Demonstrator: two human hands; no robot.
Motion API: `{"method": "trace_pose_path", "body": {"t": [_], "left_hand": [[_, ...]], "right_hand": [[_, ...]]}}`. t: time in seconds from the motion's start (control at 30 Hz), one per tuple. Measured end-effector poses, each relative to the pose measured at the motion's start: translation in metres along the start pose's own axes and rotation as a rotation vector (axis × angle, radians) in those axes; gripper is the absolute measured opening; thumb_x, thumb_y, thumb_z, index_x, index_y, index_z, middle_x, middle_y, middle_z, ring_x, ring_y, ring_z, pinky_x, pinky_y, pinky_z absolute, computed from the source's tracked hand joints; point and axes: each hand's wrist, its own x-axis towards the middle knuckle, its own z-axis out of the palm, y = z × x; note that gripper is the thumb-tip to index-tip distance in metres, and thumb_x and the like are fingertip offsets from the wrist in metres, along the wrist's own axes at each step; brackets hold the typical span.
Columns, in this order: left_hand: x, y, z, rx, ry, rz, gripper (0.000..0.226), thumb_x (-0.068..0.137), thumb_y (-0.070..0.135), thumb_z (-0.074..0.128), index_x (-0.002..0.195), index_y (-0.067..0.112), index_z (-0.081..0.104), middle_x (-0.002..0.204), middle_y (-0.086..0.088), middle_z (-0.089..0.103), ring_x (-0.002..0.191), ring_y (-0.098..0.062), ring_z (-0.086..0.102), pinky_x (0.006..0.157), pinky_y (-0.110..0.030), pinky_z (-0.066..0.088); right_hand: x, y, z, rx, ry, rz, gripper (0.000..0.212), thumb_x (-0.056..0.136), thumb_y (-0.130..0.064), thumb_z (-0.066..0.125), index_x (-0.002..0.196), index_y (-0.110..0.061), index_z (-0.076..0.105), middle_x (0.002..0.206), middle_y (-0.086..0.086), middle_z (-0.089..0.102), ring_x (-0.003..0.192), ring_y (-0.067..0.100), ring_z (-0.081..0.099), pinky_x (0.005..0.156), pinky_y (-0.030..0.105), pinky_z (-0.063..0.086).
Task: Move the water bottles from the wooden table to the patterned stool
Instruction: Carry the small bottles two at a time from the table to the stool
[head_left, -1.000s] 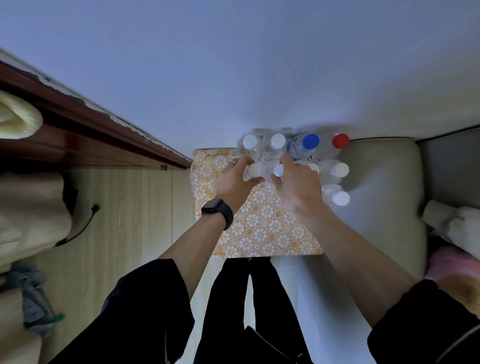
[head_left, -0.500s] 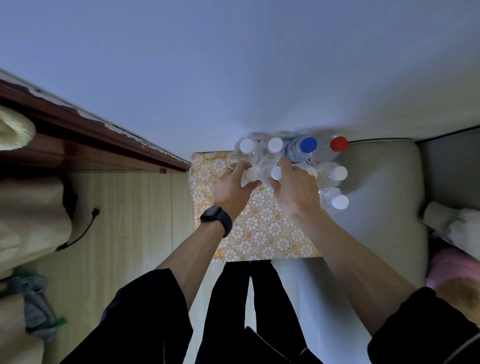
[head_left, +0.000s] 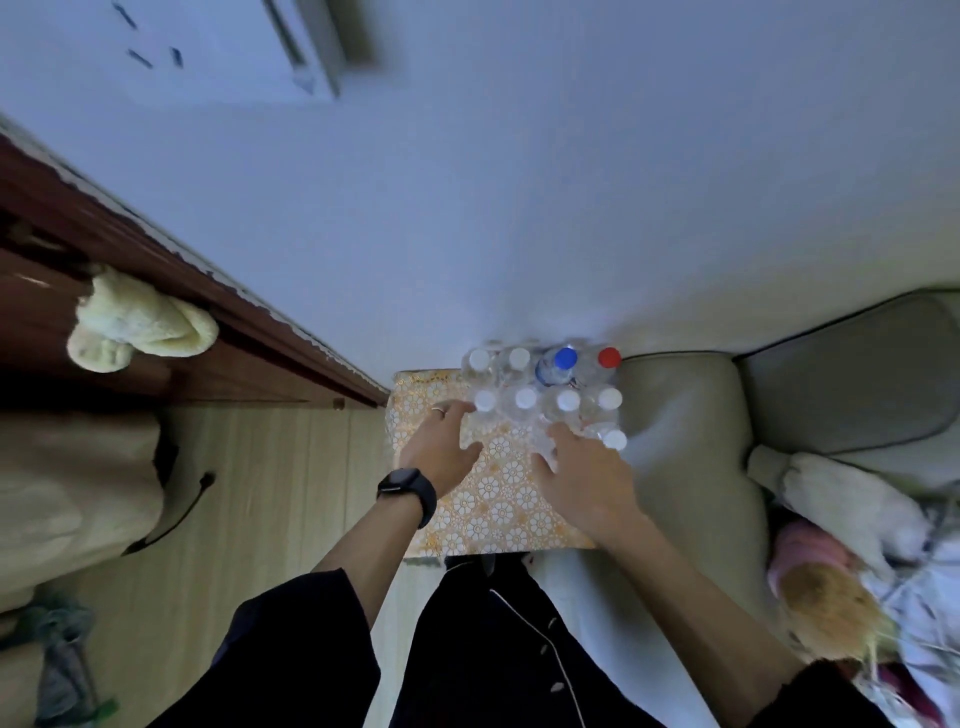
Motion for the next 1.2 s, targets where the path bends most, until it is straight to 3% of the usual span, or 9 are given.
{"method": "trace_pose_path", "body": {"t": [0.13, 0.27, 0.5, 0.63, 0.8, 1.0, 1.2], "left_hand": [[-0.064, -0.006, -0.005, -0.129, 0.001, -0.030, 0.049, 0.095, 0.034, 0.060, 0.141, 0.029, 0.044, 0.143, -0.006, 0.047, 0.121, -0.023, 0.053, 0.096, -0.036, 0.048], [-0.119, -0.017, -0.008, -0.138, 0.123, -0.101, 0.047, 0.094, 0.043, 0.055, 0.139, 0.036, 0.045, 0.130, -0.004, 0.058, 0.123, -0.025, 0.053, 0.095, -0.044, 0.051], [-0.207, -0.042, -0.003, -0.144, 0.429, -0.337, 0.041, 0.097, 0.040, 0.049, 0.138, 0.037, 0.049, 0.136, 0.006, 0.057, 0.134, -0.018, 0.041, 0.118, -0.049, 0.024], [-0.274, -0.069, 0.038, -0.239, 0.523, -0.575, 0.041, 0.097, 0.044, 0.047, 0.138, 0.038, 0.048, 0.140, 0.008, 0.054, 0.135, -0.019, 0.043, 0.119, -0.047, 0.019], [-0.386, -0.088, 0.109, -0.401, 0.666, -0.975, 0.043, 0.095, 0.047, 0.047, 0.137, 0.040, 0.047, 0.142, 0.010, 0.053, 0.129, -0.019, 0.049, 0.110, -0.037, 0.030], [-0.531, -0.064, 0.198, -0.618, 0.978, -1.443, 0.045, 0.093, 0.048, 0.049, 0.136, 0.037, 0.050, 0.135, 0.003, 0.059, 0.125, -0.021, 0.052, 0.103, -0.037, 0.039], [-0.654, -0.012, 0.281, -0.787, 1.361, -1.855, 0.044, 0.090, 0.049, 0.052, 0.131, 0.033, 0.057, 0.131, 0.005, 0.062, 0.124, -0.019, 0.053, 0.102, -0.035, 0.041]], "right_hand": [[-0.053, 0.001, -0.017, 0.131, 0.062, -0.092, 0.036, 0.096, -0.041, 0.052, 0.126, -0.023, 0.060, 0.119, -0.002, 0.068, 0.107, 0.019, 0.063, 0.085, 0.030, 0.046], [-0.081, 0.001, -0.020, 0.178, 0.177, -0.235, 0.027, 0.092, -0.033, 0.064, 0.115, -0.021, 0.069, 0.115, -0.002, 0.068, 0.107, 0.022, 0.060, 0.088, 0.031, 0.044], [-0.072, -0.044, -0.006, 0.032, 0.046, -0.616, 0.026, 0.093, -0.040, 0.059, 0.111, -0.024, 0.071, 0.117, -0.009, 0.066, 0.114, 0.020, 0.053, 0.094, 0.023, 0.037], [-0.079, -0.094, 0.015, -0.088, -0.058, -0.909, 0.025, 0.092, -0.038, 0.060, 0.109, -0.023, 0.071, 0.112, -0.010, 0.069, 0.112, 0.021, 0.056, 0.098, 0.028, 0.041], [-0.141, -0.178, 0.059, -0.198, -0.235, -1.305, 0.023, 0.090, -0.038, 0.061, 0.106, -0.026, 0.072, 0.110, -0.009, 0.070, 0.107, 0.020, 0.057, 0.093, 0.031, 0.046], [-0.298, -0.238, 0.130, -0.362, -0.540, -1.843, 0.022, 0.089, -0.040, 0.062, 0.105, -0.028, 0.070, 0.109, -0.010, 0.068, 0.108, 0.017, 0.056, 0.096, 0.027, 0.042], [-0.476, -0.231, 0.173, -0.458, -0.731, -2.281, 0.027, 0.090, -0.044, 0.060, 0.113, -0.031, 0.068, 0.117, -0.011, 0.067, 0.117, 0.018, 0.051, 0.097, 0.035, 0.047]]}}
